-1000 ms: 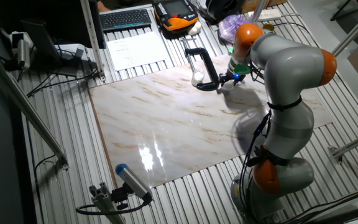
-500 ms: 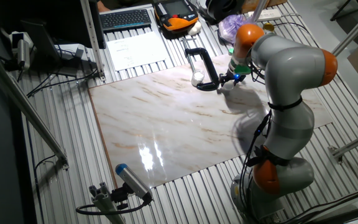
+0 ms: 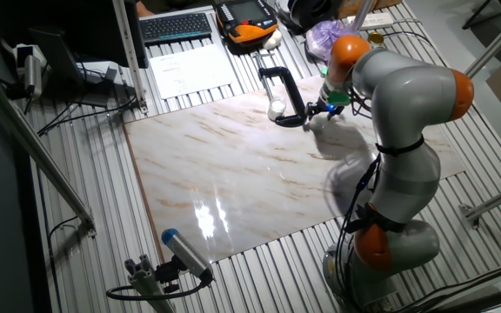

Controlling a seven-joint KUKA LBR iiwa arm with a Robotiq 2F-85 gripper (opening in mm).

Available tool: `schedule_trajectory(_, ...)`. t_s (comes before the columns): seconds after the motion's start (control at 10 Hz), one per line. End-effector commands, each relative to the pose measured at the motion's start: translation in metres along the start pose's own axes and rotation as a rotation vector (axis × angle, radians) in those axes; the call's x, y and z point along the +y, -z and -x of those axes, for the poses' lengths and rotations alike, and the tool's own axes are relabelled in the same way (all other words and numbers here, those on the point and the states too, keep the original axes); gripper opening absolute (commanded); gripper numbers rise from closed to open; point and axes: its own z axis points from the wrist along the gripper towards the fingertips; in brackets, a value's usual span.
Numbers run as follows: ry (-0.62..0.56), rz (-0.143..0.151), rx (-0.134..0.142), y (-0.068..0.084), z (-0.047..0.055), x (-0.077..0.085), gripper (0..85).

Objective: Unscrew the lid from the jar

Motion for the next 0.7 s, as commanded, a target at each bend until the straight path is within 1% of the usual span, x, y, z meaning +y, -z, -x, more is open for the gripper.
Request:
schedule_trajectory(0.0,0.000,0.006,0.003,0.001,0.001,0.000,85.0)
schedule_trajectory(0.1,0.020,0.013,0.012,0.006,0.003,-0.001,85.0)
schedule_trajectory(0.3,0.048,0.013,0.029,0.021,0.011,0.000,51.0)
schedule_trajectory(0.4,0.061,0.017,0.033,0.026,0.015,0.000,51.0)
schedule_trajectory(0.6,0.082,0.040,0.034,0.028,0.020,0.003,17.0)
